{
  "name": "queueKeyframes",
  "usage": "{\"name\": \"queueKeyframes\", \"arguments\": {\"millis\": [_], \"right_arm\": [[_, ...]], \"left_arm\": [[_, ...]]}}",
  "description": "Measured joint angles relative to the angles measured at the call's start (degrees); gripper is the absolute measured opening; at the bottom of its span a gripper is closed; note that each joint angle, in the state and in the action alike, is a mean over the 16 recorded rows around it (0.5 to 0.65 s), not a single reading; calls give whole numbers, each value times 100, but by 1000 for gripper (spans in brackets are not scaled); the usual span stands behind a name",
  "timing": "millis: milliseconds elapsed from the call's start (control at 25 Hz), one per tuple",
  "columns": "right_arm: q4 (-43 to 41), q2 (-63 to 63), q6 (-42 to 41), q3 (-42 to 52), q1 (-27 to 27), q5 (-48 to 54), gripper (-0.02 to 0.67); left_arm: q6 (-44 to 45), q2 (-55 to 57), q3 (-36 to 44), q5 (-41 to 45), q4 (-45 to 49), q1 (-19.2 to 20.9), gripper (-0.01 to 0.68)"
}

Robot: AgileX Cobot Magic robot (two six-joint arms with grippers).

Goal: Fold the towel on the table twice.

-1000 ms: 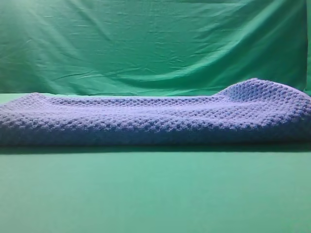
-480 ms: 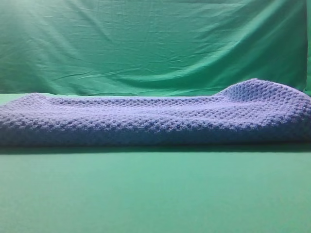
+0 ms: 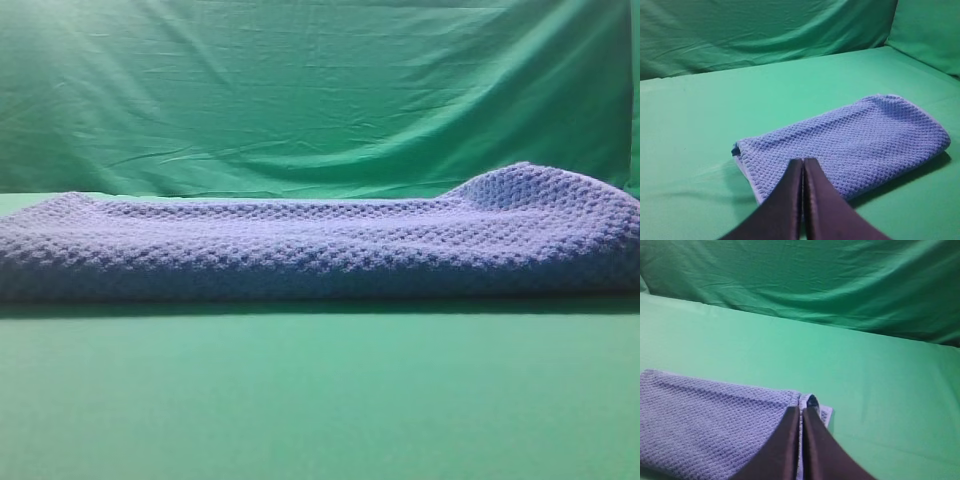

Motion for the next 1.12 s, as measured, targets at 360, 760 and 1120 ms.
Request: {"name": "queueKeyframes", "arguments": {"millis": [360,760,1120], "right_arm": [[358,-1436,-110,789,0,-206,0],[673,-2722,-190,1026,0,167,0],[610,-3010,-200,1639,0,-248,0]], "left_arm": [[-320,-1015,511,64,12,0,0],[-569,-1197,688,123,118,0,0],[-586,-1197,954,-466,468,0,0]]}}
